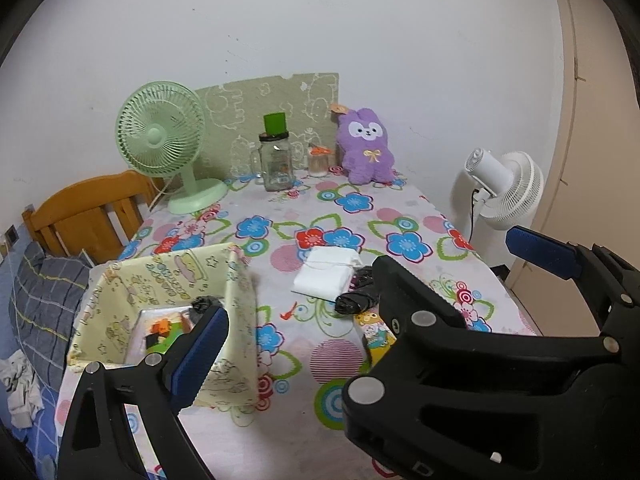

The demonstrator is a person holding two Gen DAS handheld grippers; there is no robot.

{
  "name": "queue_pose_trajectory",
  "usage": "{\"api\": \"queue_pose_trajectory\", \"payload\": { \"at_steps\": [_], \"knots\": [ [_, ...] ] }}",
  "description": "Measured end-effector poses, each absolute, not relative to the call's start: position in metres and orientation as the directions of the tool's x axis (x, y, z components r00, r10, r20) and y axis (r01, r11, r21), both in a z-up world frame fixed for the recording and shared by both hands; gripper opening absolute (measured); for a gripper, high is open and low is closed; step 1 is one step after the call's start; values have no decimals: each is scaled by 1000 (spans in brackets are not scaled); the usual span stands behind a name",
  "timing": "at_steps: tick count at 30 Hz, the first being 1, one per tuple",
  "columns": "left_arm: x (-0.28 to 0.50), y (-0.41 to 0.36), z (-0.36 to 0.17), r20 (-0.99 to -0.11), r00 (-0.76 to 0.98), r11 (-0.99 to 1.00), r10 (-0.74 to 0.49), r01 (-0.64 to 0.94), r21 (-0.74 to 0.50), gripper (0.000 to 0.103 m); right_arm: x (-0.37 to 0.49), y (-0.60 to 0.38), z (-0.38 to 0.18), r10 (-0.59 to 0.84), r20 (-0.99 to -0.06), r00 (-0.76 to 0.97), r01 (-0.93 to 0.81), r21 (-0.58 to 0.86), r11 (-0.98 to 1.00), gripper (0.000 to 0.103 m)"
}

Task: Organize soft objects
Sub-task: 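Move both tools back toward the black umbrella and beige rolled item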

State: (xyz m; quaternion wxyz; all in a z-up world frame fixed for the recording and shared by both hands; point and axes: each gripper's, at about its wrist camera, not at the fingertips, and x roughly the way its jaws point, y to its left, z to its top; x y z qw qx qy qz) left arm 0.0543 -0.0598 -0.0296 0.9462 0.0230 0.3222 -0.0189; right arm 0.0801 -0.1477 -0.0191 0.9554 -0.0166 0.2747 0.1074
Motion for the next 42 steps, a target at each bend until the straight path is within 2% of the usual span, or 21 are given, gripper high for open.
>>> {"api": "queue_pose_trajectory", "payload": {
  "at_steps": [15,23,33,38,42],
  "knots": [
    [81,-76,-79,-692,720,994,-60,104,21,97,105,-166,-70,228,-604,763,-229,78,970,98],
    [102,-82,-100,-730,681,994,-60,110,21,97,124,-178,-92,194,-644,740,-186,81,979,98],
    [133,-95,-113,-736,675,991,-49,124,47,97,149,-191,-104,143,-662,736,-136,62,989,98],
    [148,-96,-118,-739,672,990,-51,129,49,85,163,-198,-109,141,-670,729,-117,80,990,98],
    [160,-95,-122,-743,668,993,-40,111,46,82,175,-202,-116,118,-690,714,-80,88,993,93]
  ]
}}
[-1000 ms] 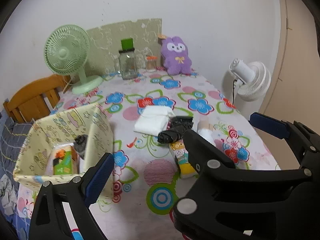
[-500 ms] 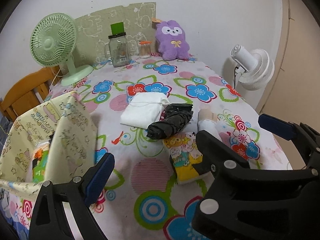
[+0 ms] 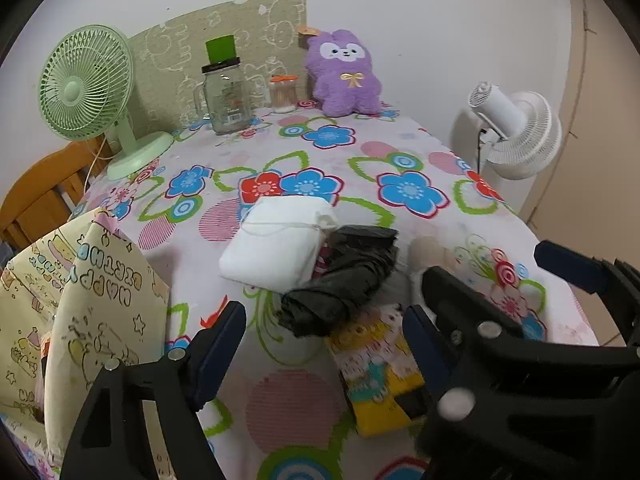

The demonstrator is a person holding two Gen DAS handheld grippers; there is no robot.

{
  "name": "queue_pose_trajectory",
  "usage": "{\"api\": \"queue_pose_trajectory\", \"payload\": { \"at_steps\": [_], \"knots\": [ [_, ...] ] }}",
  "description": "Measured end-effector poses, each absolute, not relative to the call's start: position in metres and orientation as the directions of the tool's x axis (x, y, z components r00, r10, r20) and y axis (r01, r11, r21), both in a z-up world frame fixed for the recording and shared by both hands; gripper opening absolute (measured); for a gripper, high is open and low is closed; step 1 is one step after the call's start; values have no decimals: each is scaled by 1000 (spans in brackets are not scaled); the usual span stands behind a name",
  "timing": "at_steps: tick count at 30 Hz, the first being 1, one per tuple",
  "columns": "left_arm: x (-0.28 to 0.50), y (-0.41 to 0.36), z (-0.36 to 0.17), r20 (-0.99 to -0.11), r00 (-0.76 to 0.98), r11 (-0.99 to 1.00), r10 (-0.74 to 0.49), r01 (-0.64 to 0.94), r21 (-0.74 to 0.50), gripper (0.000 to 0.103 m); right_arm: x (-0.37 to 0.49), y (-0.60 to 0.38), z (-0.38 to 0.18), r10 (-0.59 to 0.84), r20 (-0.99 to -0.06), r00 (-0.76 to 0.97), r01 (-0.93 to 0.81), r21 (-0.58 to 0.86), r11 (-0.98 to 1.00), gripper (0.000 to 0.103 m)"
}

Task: Organize soft objects
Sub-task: 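Move both tools back toward the black umbrella and beige rolled item, then grasp the black umbrella with the left tool while the right tool grasps the beige rolled item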

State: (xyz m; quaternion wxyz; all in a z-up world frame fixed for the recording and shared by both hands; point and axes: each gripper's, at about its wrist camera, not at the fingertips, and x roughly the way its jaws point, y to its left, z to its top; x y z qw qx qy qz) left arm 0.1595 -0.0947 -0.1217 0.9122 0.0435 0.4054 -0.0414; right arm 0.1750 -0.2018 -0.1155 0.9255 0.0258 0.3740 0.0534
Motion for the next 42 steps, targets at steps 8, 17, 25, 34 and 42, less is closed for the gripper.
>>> {"api": "queue_pose_trajectory", "payload": {
  "at_steps": [8,17,25,34,42],
  "knots": [
    [173,-98,-131,-759,648,990,-61,134,36,82,191,-205,-129,125,-720,683,-55,120,991,84],
    [174,-105,-140,-778,619,976,-113,216,30,59,202,-202,-145,105,-751,652,-25,118,993,73],
    [172,-112,-141,-777,615,966,-136,256,34,45,206,-205,-152,139,-766,628,-10,171,985,47],
    [170,-113,-138,-777,616,967,-133,251,34,45,202,-202,-146,133,-759,637,-26,151,988,20],
    [171,-117,-127,-761,635,971,-130,236,31,45,197,-214,-134,126,-737,664,-11,159,987,19]
  ]
}}
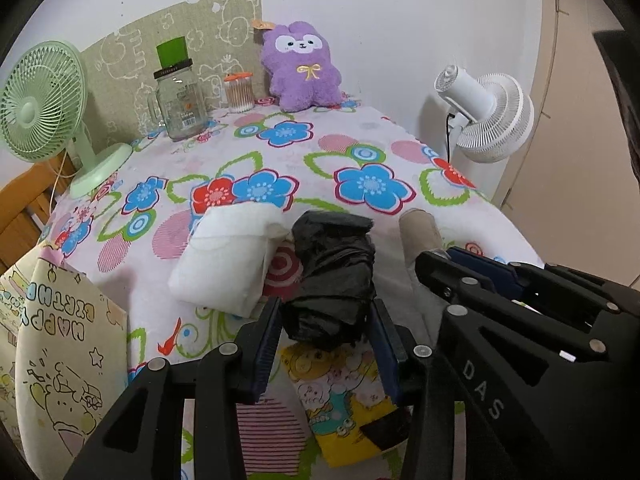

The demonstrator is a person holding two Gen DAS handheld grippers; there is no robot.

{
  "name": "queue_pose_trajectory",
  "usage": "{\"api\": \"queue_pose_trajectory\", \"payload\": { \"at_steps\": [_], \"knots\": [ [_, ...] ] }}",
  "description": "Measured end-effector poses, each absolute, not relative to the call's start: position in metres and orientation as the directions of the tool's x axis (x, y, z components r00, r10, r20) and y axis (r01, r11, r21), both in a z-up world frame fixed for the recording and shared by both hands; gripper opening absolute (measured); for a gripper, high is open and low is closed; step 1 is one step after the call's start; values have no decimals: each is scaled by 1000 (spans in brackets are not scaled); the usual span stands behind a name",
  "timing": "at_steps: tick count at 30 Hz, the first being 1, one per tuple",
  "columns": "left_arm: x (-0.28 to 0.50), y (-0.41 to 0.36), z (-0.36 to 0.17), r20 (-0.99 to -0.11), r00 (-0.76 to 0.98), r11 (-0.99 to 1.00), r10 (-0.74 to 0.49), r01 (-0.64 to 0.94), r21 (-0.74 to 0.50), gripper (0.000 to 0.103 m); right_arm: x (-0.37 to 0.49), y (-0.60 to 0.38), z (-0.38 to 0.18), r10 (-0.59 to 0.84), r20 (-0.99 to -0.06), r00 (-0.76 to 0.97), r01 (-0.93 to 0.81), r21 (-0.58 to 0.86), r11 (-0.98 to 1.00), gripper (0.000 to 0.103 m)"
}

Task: Organize soft objects
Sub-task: 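Grasp the black umbrella with the left tool while the right tool grasps the beige rolled item, then lift and carry the black umbrella and beige rolled item over the yellow box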

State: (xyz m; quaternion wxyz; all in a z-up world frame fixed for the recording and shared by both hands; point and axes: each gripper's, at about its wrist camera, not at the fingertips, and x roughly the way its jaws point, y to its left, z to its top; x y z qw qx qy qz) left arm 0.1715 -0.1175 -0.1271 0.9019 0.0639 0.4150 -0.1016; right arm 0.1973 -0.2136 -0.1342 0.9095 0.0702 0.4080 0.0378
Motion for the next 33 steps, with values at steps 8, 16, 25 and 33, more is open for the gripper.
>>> {"api": "queue_pose_trajectory", "payload": {
  "at_steps": [8,16,25,33],
  "knots": [
    [175,-120,-127,-765,631,972,-129,234,29,29,197,-220,-132,124,-734,668,-2,165,986,19],
    [169,-120,-120,-751,648,971,-126,235,40,24,193,-219,-128,123,-726,676,-2,165,986,19],
    [154,-116,-104,-720,682,971,-130,234,46,24,178,-216,-111,118,-698,707,-5,162,987,19],
    [137,-111,-87,-687,710,971,-153,236,28,23,160,-210,-93,118,-666,737,-17,156,988,19]
  ]
}}
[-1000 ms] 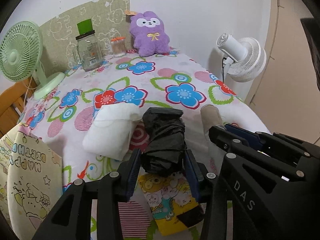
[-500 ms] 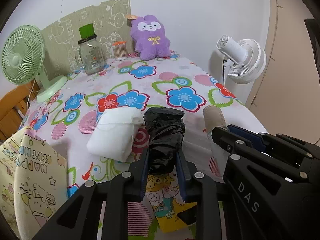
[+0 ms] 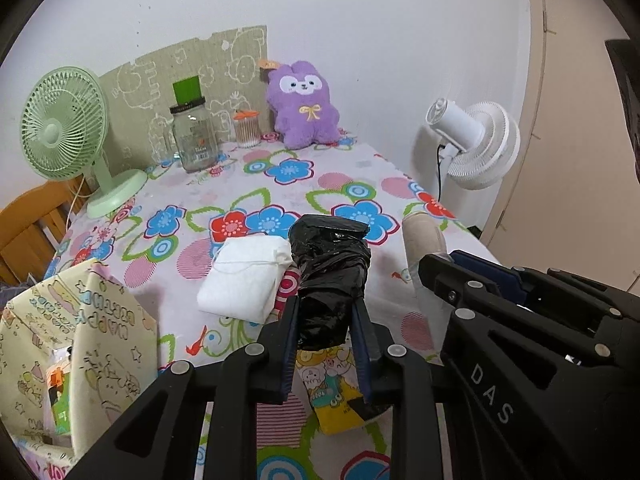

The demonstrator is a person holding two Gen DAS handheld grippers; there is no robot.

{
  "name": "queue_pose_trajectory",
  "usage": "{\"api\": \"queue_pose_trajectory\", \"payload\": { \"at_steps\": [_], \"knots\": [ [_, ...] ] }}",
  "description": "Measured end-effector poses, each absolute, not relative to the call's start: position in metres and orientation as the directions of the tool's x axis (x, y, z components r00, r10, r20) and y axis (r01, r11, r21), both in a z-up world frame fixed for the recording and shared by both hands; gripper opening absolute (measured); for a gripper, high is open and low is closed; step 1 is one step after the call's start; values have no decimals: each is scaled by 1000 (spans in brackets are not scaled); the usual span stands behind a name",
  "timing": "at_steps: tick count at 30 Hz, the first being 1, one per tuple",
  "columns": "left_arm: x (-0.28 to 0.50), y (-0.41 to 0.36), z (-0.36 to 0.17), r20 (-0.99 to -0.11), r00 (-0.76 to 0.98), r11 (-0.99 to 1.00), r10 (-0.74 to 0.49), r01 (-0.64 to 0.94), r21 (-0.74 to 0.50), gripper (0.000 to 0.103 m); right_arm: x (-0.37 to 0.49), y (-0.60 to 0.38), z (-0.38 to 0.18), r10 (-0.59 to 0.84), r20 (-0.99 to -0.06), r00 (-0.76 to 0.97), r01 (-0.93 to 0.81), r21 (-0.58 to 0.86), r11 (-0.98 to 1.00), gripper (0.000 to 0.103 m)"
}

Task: Organize soft objects
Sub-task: 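Lift and carry the black umbrella and beige rolled item over the yellow box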

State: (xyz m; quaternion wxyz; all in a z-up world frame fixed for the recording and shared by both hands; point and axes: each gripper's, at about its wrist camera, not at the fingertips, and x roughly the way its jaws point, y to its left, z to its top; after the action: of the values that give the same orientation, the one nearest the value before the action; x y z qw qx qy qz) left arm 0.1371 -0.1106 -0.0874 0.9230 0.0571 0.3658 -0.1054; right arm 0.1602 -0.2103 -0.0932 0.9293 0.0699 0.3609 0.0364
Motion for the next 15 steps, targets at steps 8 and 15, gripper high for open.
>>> {"api": "queue_pose_trajectory", "payload": {
  "at_steps": [8,15],
  "knots": [
    [118,-107,-72,-655,740,972,-155,233,33,23,140,-206,-76,113,-634,765,-25,146,989,19],
    [101,-102,-57,-624,768,974,-145,223,48,23,121,-200,-60,116,-602,790,-37,142,989,19]
  ]
}}
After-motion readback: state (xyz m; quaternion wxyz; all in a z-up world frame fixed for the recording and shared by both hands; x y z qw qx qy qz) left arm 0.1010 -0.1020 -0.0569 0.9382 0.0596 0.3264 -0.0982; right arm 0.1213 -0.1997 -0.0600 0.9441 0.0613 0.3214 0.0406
